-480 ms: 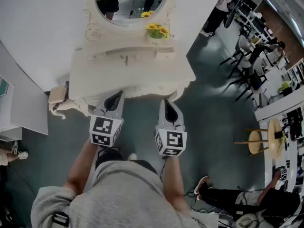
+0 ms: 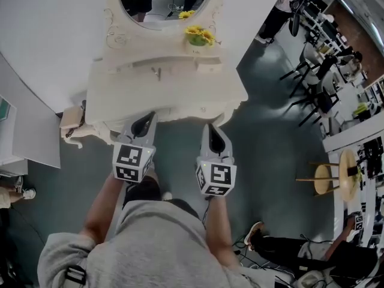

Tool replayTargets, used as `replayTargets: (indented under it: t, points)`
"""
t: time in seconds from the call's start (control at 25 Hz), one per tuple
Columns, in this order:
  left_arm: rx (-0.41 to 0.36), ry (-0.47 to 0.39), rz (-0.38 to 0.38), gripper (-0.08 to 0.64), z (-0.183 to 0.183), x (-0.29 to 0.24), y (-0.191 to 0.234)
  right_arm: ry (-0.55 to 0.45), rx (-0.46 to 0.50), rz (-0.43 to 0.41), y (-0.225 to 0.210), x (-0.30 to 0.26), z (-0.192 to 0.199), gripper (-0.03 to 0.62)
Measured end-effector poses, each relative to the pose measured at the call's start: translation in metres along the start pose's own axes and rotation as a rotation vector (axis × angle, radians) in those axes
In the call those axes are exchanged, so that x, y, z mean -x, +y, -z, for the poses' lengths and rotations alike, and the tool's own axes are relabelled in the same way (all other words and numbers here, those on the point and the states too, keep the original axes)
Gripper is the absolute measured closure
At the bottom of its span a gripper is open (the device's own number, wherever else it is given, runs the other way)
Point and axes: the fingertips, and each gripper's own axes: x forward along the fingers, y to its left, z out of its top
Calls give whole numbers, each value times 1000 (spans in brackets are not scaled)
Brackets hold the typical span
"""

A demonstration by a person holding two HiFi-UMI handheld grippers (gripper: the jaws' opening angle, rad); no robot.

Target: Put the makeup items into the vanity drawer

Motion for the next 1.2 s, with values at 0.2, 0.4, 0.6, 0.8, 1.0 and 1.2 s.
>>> replayTargets:
  t: [0.2,0.4,0.6,0.8,1.0,1.2]
  points:
    - [18,11,4,549,3,-35,13,15,-8,9,-15,-30,5,588]
    - [26,16,19,549,0,-91,33,28,-10,16,-34,-83,7,588]
    - [54,45,19,549,4,-154,66,59,-17,1,-48,-153,9,588]
    - [78,79,17,549,10,-206,100,92,-26,-13,-56,-218,12,588]
    - [97,113,10,549,19,-249,131,133,-34,-46,-52,-275,21,588]
    - [120,158,0,549,40,-280,156,182,-44,-81,-46,-324,39,588]
